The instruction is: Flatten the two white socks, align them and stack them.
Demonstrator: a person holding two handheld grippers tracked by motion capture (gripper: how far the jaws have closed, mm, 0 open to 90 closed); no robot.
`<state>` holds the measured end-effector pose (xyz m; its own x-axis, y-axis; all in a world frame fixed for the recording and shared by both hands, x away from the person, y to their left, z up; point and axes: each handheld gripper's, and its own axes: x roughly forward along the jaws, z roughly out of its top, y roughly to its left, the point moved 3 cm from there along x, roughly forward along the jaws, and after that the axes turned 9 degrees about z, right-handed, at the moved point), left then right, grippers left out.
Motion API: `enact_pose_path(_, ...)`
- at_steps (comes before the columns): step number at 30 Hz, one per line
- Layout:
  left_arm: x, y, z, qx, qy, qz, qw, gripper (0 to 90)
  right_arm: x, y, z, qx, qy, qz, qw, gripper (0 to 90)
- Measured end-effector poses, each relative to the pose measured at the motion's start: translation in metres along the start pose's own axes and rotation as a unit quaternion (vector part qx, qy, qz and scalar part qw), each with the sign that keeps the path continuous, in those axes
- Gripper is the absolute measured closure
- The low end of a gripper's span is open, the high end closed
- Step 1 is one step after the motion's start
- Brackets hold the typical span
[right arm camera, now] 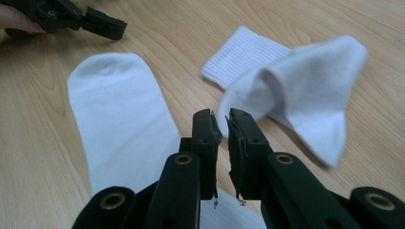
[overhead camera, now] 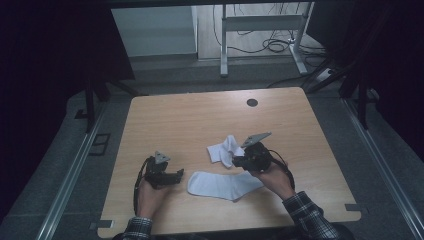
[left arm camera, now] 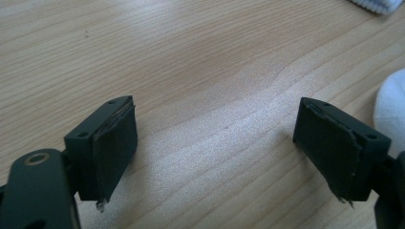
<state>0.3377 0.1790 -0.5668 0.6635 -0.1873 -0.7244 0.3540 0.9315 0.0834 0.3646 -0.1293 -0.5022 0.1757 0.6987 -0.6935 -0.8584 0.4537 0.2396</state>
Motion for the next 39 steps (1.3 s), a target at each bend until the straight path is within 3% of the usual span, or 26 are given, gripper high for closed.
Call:
enact_pose_path(9,0.0,-0.001,0.0,0.001,0.003,0.0,1.0,14.3,0.034,0.003,0.013,-0.008,0.018,0.001,0.9998,75.2)
enact_pose_path(19,0.0,-0.001,0.0,0.001,0.004,-0.001,1.0,13.8,0.066,0.0,0.032,-0.006,0.02,-0.001,0.9998,72.1)
enact_pose_path(27,0.0,-0.002,0.0,0.002,0.004,-0.002,1.0,13.8,0.091,-0.004,0.035,-0.012,0.048,-0.032,0.9983,65.7)
enact_pose_path(29,0.0,-0.002,0.0,0.002,0.003,-0.002,1.0,13.7,0.095,-0.004,0.033,-0.02,0.051,-0.044,0.9975,68.0)
enact_pose_path(33,0.0,-0.003,0.0,0.003,0.003,-0.002,1.0,13.7,0.095,-0.004,0.033,-0.029,0.059,-0.068,0.9956,81.5)
enact_pose_path(39,0.0,-0.003,0.0,0.003,0.002,-0.002,1.0,13.7,0.086,-0.004,0.039,-0.008,0.05,-0.052,0.9974,83.8)
